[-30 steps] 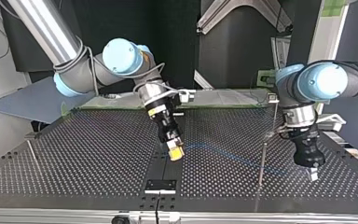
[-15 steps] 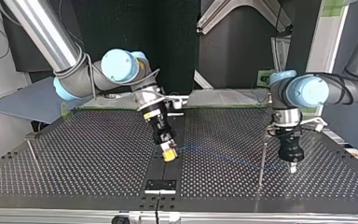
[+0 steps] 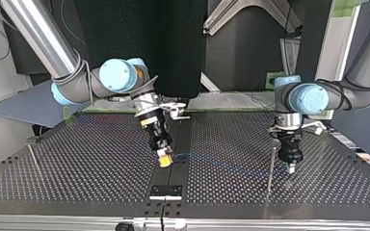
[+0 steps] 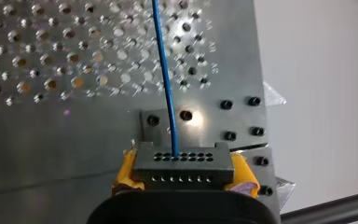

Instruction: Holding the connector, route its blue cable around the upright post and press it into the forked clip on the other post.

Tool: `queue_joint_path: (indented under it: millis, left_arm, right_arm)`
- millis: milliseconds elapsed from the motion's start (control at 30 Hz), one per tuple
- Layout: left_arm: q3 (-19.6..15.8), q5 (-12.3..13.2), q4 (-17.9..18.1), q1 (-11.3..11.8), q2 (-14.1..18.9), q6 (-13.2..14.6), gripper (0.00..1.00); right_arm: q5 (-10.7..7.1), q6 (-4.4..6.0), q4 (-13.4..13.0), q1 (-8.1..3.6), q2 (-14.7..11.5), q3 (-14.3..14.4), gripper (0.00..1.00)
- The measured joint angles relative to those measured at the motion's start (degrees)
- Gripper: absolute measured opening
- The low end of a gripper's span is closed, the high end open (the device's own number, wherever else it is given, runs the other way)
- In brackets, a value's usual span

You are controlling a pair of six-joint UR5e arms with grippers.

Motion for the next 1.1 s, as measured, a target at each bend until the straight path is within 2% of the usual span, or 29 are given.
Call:
queue_joint_path:
  millis: [267,433,500,533,600,633,667,700,733,767,800,833,900,1100]
  left_arm:
    - [-0.03,1.01,0.26,-0.66,-1.83,-0.81,0.00]
    - [-0.06,1.80,0.44,-1.24,-1.95,-0.40,0.00]
    - [-0.05,2.30,0.51,-1.54,-1.96,0.22,0.11]
    - [-0.05,2.52,0.55,-1.67,-1.96,0.52,0.11]
    - [-0.04,3.19,0.70,-1.95,-1.97,0.96,0.31]
    - [-0.05,3.44,0.76,-2.05,-1.97,1.03,0.31]
    - [-0.05,3.69,0.82,-2.14,-1.98,1.03,0.52]
    - [-0.05,3.78,0.82,-2.19,-1.98,0.97,0.62]
    - [-0.06,3.77,0.81,-2.23,-1.98,0.87,0.62]
    - [-0.05,3.69,0.80,-2.26,-1.98,0.74,0.72]
    - [-0.05,3.48,0.79,-2.29,-1.98,0.58,0.87]
    - [-0.05,3.29,0.77,-2.31,-1.98,0.48,0.87]
    - [-0.06,2.92,0.67,-2.34,-1.98,0.30,0.98]
    - [-0.06,1.12,-0.09,-2.38,-1.98,-0.33,0.98]
  right_arm:
    - [0.00,-0.40,0.42,-0.33,0.21,1.41,0.00]
    - [0.00,-0.53,-0.35,-0.34,0.31,2.74,0.00]
    - [0.00,-0.61,-0.41,-0.25,0.35,3.05,0.00]
    - [0.00,-0.70,-0.37,-0.17,0.36,3.13,0.00]
    - [0.00,-0.88,-0.31,0.00,0.37,3.22,0.00]
    - [0.00,-0.94,-0.32,0.03,0.38,3.24,0.00]
    - [0.00,-0.99,-0.33,0.06,0.42,3.27,0.00]
    - [0.00,-1.01,-0.34,0.06,0.45,3.27,0.00]
    - [0.00,-1.03,-0.34,0.06,0.48,3.27,0.00]
    - [0.00,-1.04,-0.35,0.07,0.51,3.27,0.00]
    - [0.00,-1.04,-0.35,0.07,0.52,3.27,0.00]
    - [0.00,-1.05,-0.35,0.07,0.54,3.28,0.00]
    - [0.02,-1.06,-0.41,0.08,0.58,3.40,0.00]
    - [0.04,-0.63,-2.10,-0.27,0.99,5.36,0.00]
